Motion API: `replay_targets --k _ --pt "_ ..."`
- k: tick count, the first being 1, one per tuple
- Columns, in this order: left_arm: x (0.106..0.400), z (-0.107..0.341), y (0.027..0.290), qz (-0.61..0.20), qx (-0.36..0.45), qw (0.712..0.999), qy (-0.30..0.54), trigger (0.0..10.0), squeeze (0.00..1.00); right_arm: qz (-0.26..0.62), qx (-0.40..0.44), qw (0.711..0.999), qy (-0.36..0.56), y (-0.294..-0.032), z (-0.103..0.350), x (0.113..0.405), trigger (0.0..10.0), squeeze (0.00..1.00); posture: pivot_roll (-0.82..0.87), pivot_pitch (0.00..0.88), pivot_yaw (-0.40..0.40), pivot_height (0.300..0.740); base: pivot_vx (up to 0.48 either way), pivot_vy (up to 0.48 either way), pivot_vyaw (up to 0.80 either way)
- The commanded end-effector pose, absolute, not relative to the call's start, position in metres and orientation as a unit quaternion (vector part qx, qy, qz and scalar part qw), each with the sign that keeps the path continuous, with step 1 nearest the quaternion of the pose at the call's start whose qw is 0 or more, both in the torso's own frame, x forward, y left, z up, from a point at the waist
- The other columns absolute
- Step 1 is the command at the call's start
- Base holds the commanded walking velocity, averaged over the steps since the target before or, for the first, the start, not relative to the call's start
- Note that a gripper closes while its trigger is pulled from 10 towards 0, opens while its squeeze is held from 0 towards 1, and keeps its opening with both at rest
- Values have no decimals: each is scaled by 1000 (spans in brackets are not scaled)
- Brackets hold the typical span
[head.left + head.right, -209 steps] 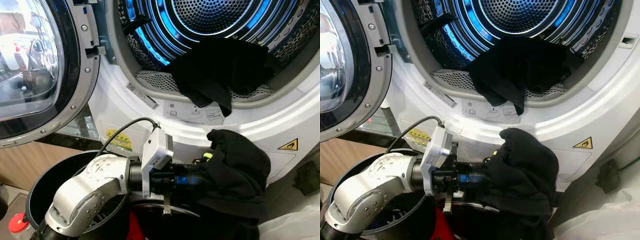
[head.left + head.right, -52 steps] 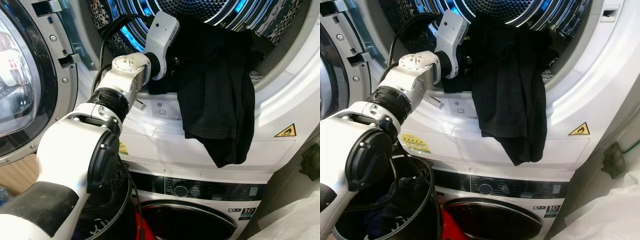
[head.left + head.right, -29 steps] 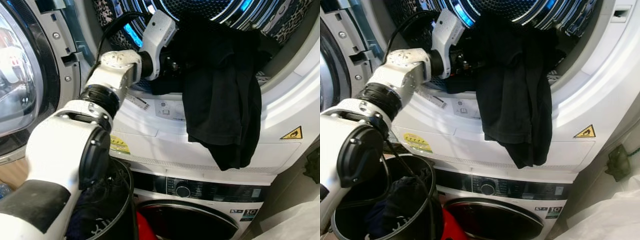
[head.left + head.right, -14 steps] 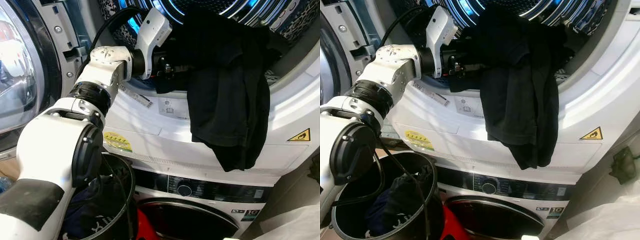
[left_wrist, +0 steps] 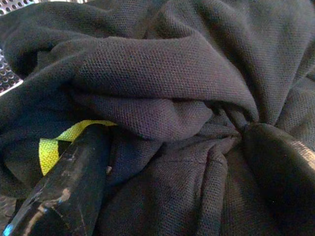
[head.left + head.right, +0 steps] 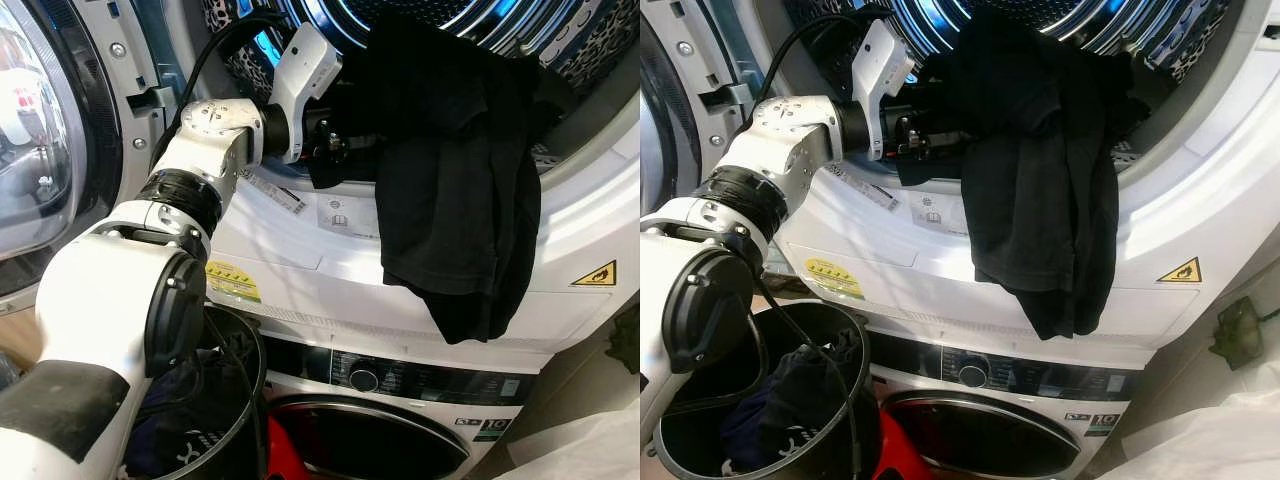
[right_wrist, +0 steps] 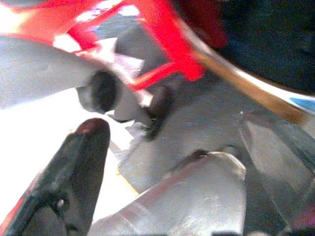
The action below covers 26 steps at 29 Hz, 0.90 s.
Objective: Clothes washing
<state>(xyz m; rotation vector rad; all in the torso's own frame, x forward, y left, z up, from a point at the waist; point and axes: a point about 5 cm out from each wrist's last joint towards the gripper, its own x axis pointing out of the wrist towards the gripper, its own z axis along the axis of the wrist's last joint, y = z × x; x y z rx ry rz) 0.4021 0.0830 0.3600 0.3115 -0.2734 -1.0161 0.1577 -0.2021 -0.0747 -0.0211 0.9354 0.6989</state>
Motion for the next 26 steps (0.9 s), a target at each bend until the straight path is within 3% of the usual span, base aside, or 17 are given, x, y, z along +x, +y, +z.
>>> replay_targets --k 1,5,8,11,12,15,17,26 --pt "402 359 86 -482 142 855 -128 10000 0 374 10 828 418 -198 -68 161 10000 0 -83 0 43 740 0 0 0" --pt "403 357 87 -479 144 857 -124 10000 0 467 83 818 325 -191 -36 178 10000 0 -88 0 47 740 0 0 0" --pt "403 356 87 -479 143 857 -124 10000 0 475 89 822 301 -190 -27 184 10000 0 -93 0 47 740 0 0 0" --pt "403 354 86 -481 140 857 -122 10000 0 502 109 837 190 -185 21 206 10000 0 -97 0 47 740 0 0 0" --pt "404 353 86 -481 138 857 -121 10000 0 501 107 851 115 -185 53 222 10000 0 -101 0 51 740 0 0 0" --pt "404 353 85 -480 138 858 -120 10000 0 489 102 863 79 -186 67 232 10000 0 -102 0 51 740 0 0 0" --pt "404 353 84 -481 136 857 -120 10000 0 461 121 879 -4 -192 101 250 10000 0 -102 0 52 740 0 0 0" --pt "404 350 84 -486 134 856 -117 10000 0 479 138 861 -103 -203 148 253 10000 0 -97 0 49 740 0 0 0"
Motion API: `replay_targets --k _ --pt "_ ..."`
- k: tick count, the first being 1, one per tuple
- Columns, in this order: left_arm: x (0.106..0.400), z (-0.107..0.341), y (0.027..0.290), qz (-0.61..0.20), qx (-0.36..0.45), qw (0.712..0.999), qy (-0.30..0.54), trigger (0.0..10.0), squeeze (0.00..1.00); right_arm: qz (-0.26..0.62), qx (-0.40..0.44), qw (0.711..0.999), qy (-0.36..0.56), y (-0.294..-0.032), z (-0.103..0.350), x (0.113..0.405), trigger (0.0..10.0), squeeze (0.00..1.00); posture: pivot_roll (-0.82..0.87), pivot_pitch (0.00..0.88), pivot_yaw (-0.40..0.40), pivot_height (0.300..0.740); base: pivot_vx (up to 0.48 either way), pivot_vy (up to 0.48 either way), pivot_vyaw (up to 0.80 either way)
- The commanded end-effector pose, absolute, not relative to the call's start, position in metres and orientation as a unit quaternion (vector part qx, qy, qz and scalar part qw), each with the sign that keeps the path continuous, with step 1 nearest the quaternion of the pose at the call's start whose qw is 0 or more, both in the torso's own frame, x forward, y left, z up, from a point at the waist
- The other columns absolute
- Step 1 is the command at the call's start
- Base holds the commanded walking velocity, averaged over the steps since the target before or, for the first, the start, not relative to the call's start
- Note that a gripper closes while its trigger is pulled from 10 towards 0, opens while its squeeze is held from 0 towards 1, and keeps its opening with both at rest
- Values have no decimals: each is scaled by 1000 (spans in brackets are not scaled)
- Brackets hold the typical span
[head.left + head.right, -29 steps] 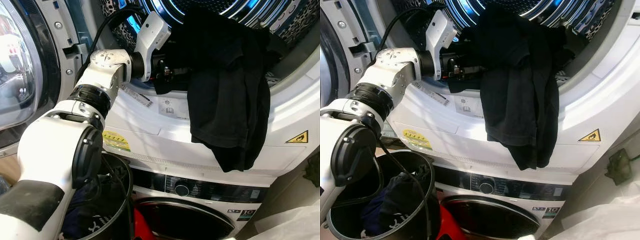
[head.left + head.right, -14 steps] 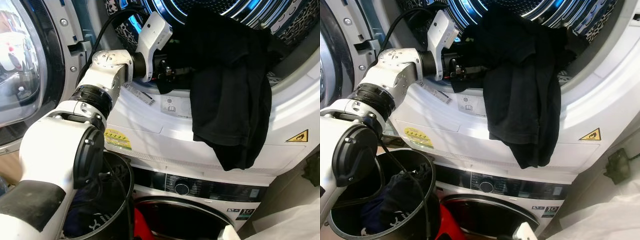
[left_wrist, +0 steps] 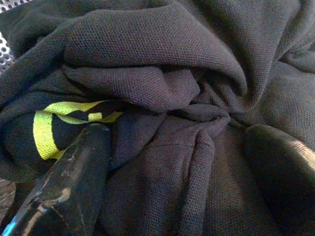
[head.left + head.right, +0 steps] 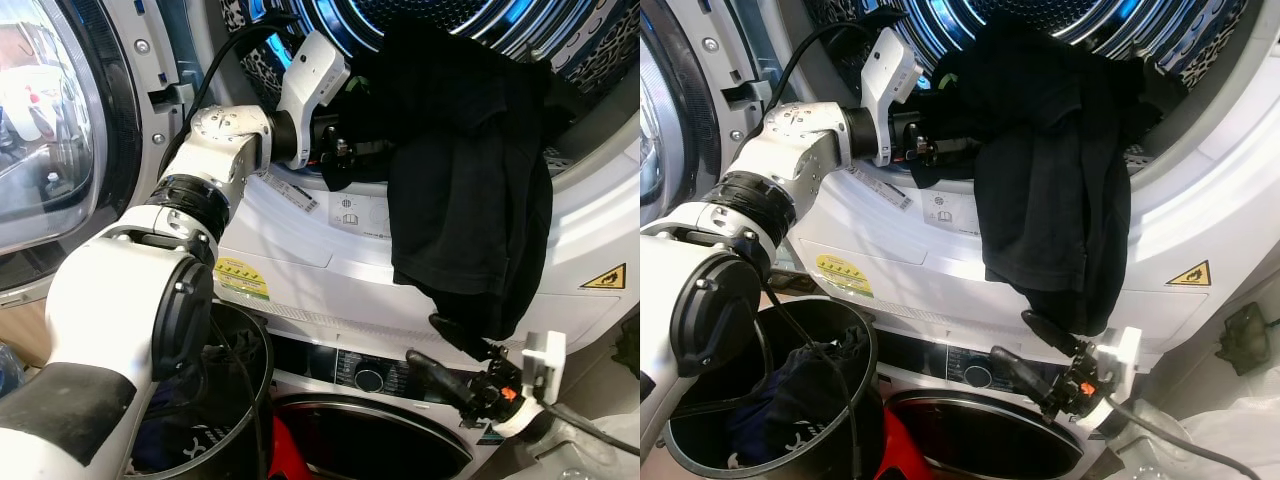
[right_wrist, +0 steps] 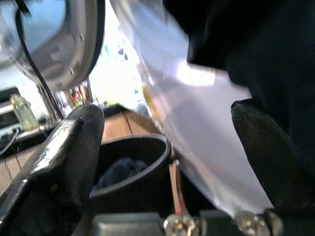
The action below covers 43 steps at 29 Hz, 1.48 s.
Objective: Clothes washing
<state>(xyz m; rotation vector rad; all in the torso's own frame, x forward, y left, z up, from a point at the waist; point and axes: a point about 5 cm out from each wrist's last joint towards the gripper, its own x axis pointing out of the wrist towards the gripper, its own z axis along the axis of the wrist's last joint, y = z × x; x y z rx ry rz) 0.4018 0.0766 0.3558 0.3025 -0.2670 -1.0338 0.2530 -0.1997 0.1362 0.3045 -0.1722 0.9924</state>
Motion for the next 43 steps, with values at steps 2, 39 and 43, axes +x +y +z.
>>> replay_targets --k 2,39,43 --pt "403 350 84 -489 134 854 -116 10000 0 481 141 857 -121 -208 156 252 10000 0 -97 0 50 740 0 0 0" --pt "394 352 72 -563 120 806 -138 10000 0 566 141 775 -243 -132 249 275 10000 0 -84 0 52 740 0 0 0" --pt "391 353 68 -580 119 792 -149 10000 0 562 136 779 -244 -116 251 290 10000 0 -74 0 47 740 0 0 0"
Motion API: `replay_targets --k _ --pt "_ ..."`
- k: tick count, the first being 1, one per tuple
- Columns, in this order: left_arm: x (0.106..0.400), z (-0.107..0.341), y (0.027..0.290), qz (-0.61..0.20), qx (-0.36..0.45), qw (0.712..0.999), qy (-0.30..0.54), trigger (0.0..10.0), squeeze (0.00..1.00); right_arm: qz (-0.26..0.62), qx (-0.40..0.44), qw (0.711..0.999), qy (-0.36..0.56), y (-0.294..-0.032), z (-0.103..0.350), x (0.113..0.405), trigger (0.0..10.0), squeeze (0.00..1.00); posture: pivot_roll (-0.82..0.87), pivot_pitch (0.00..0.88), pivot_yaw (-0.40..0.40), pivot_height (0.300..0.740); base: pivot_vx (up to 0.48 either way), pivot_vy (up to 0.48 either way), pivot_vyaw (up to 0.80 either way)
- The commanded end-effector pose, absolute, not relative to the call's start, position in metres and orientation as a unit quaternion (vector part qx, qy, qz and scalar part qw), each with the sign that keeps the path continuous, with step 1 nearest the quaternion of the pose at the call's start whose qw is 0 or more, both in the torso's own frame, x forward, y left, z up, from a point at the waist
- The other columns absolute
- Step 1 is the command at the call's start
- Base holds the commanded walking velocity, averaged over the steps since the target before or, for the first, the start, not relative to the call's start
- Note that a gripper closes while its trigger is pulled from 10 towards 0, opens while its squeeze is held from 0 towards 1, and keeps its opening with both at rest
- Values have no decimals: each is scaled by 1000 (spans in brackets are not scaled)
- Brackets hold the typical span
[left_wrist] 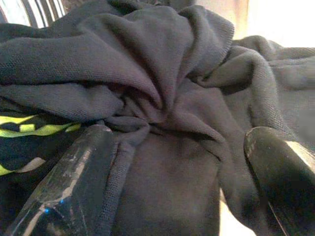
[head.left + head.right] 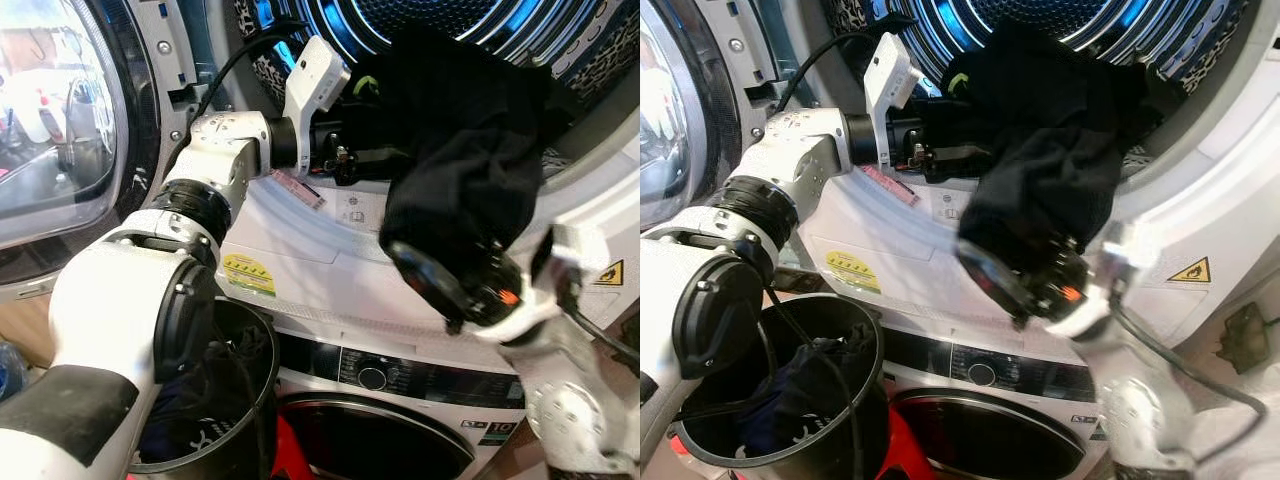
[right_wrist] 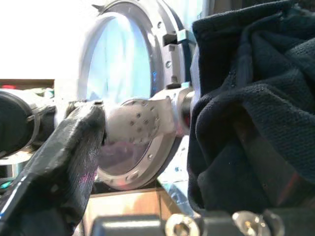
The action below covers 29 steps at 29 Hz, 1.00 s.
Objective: Clothes washing
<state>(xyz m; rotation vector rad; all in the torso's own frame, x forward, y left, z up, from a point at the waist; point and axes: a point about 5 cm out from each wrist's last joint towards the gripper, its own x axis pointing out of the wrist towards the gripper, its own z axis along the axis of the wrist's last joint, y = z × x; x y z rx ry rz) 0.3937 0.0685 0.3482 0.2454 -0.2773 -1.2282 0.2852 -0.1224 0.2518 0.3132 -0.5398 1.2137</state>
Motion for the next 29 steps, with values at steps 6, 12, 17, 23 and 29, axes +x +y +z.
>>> replay_targets --k 6,12,17,23,29 --pt "384 364 66 -611 111 761 -188 10000 0 586 96 771 -231 -85 249 300 10000 0 -59 0 42 740 0 0 0" --pt "374 393 70 -616 147 731 -254 10000 0 581 95 775 -230 -75 246 307 10000 0 -44 0 37 740 0 0 0" --pt "363 415 70 -609 213 703 -299 10000 0 566 95 787 -227 -73 242 313 10000 0 -39 0 37 740 0 0 0" --pt "358 423 63 -583 220 701 -348 10000 0 579 98 780 -217 -68 235 309 10000 0 -28 0 32 740 0 0 0" --pt "347 425 65 -632 199 657 -360 10000 0 552 99 795 -230 -62 242 319 10000 0 -22 0 30 740 0 0 0"
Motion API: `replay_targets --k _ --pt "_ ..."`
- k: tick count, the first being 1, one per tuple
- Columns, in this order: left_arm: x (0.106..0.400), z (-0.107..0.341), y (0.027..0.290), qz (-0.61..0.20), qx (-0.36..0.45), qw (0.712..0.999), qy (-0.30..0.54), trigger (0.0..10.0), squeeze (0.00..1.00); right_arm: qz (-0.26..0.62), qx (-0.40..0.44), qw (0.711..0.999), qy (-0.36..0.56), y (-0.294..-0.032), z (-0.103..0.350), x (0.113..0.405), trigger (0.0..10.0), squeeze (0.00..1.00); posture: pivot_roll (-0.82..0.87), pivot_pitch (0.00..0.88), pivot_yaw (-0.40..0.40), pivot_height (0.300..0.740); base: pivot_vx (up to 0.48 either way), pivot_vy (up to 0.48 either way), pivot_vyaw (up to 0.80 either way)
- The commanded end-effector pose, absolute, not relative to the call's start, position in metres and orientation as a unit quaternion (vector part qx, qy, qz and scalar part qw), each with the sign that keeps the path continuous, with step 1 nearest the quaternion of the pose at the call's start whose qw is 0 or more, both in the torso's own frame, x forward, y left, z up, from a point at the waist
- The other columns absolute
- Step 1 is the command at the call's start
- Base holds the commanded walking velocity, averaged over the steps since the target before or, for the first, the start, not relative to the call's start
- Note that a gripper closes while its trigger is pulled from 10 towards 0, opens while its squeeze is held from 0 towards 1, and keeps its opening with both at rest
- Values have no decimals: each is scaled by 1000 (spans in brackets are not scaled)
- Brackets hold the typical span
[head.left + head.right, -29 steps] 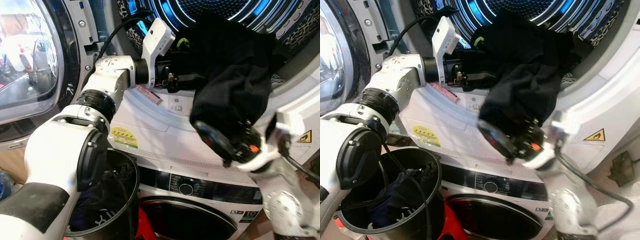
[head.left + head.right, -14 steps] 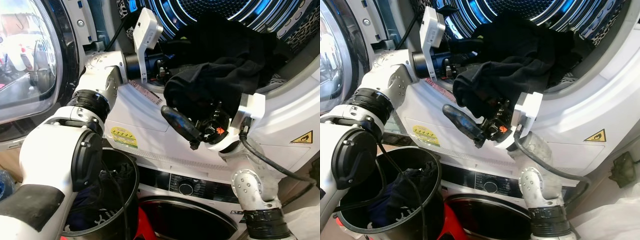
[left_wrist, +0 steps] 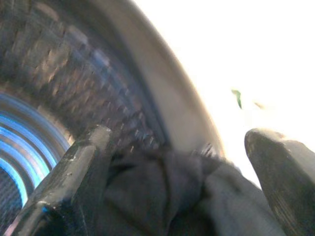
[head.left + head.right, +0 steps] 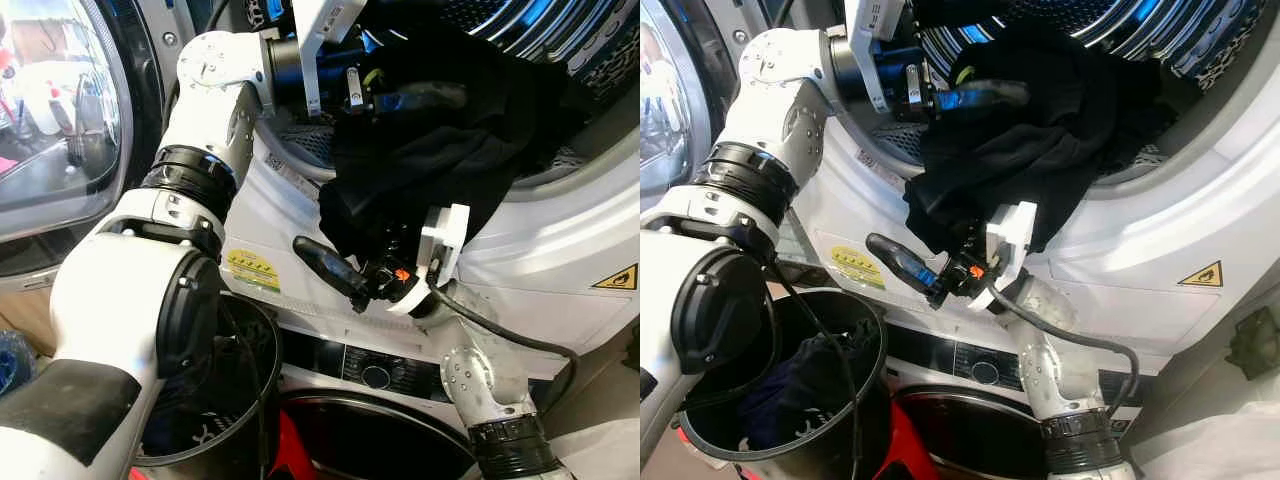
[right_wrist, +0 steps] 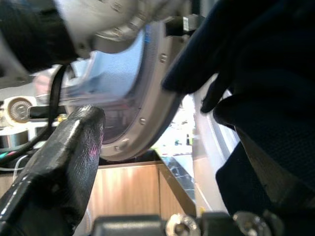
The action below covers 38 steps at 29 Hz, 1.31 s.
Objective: Clothes washing
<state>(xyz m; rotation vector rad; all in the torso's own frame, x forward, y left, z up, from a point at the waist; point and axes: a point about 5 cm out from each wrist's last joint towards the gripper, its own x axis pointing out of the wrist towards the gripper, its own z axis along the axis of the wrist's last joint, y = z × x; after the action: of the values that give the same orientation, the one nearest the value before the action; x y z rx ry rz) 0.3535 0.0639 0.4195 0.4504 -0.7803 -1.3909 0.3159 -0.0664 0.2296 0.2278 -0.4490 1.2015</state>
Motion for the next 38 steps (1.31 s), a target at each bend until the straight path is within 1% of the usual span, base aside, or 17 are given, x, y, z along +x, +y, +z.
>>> replay_targets --k 1,6,7,10,15,16,18,19,21,24,25,32,33,34,36,37,38 --pt "346 425 66 -634 196 654 -363 10000 0 547 99 798 -233 -62 244 321 10000 0 -20 0 30 740 0 0 0" --pt "332 423 74 -654 182 626 -384 10000 0 525 95 810 -243 -59 252 330 10000 0 -21 0 28 740 0 0 0" --pt "319 424 81 -672 158 605 -397 10000 0 513 100 817 -244 -61 253 335 10000 0 -6 0 18 740 0 0 0" --pt "312 426 86 -682 144 595 -399 10000 0 509 109 818 -243 -62 252 337 10000 0 6 0 15 740 0 0 0" --pt "301 423 99 -724 118 575 -363 10000 0 498 105 830 -228 -62 244 343 10000 0 14 0 11 740 0 0 0" --pt "292 413 102 -759 128 551 -323 10000 0 481 110 841 -222 -63 242 348 10000 0 29 0 10 740 0 0 0" --pt "284 399 107 -791 134 531 -273 10000 0 464 110 851 -218 -64 239 354 10000 0 38 0 15 740 0 0 0" --pt "284 399 107 -791 134 531 -273 10000 0 464 110 851 -218 -64 239 354 10000 0 38 0 15 740 0 0 0" --pt "279 380 113 -817 131 523 -204 10000 0 446 112 862 -214 -65 237 359 10000 0 42 0 18 740 0 0 0" --pt "280 324 123 -809 195 551 -62 10000 0 405 119 882 -210 -73 237 370 10000 0 60 0 17 740 0 0 0" --pt "280 324 123 -809 195 551 -62 10000 0 405 119 882 -210 -73 237 370 10000 0 60 0 17 740 0 0 0" --pt "256 265 122 -837 192 509 55 10000 0 332 146 903 -229 -83 249 384 10000 0 70 0 20 740 0 0 0" --pt "254 243 122 -835 197 507 85 10000 0 314 150 907 -236 -86 254 387 10000 0 70 0 25 740 0 0 0" --pt "254 243 122 -835 197 507 85 10000 0 314 150 907 -236 -86 254 387 10000 0 70 0 25 740 0 0 0" --pt "254 202 120 -816 205 525 132 10000 0 293 157 909 -250 -90 263 390 10000 0 67 0 25 740 0 0 0" --pt "253 178 118 -799 184 552 151 10000 0 292 157 905 -265 -92 272 391 10000 0 66 0 29 740 0 0 0" --pt "253 178 118 -799 184 552 151 10000 0 292 157 905 -265 -92 272 391 10000 0 66 0 29 740 0 0 0"
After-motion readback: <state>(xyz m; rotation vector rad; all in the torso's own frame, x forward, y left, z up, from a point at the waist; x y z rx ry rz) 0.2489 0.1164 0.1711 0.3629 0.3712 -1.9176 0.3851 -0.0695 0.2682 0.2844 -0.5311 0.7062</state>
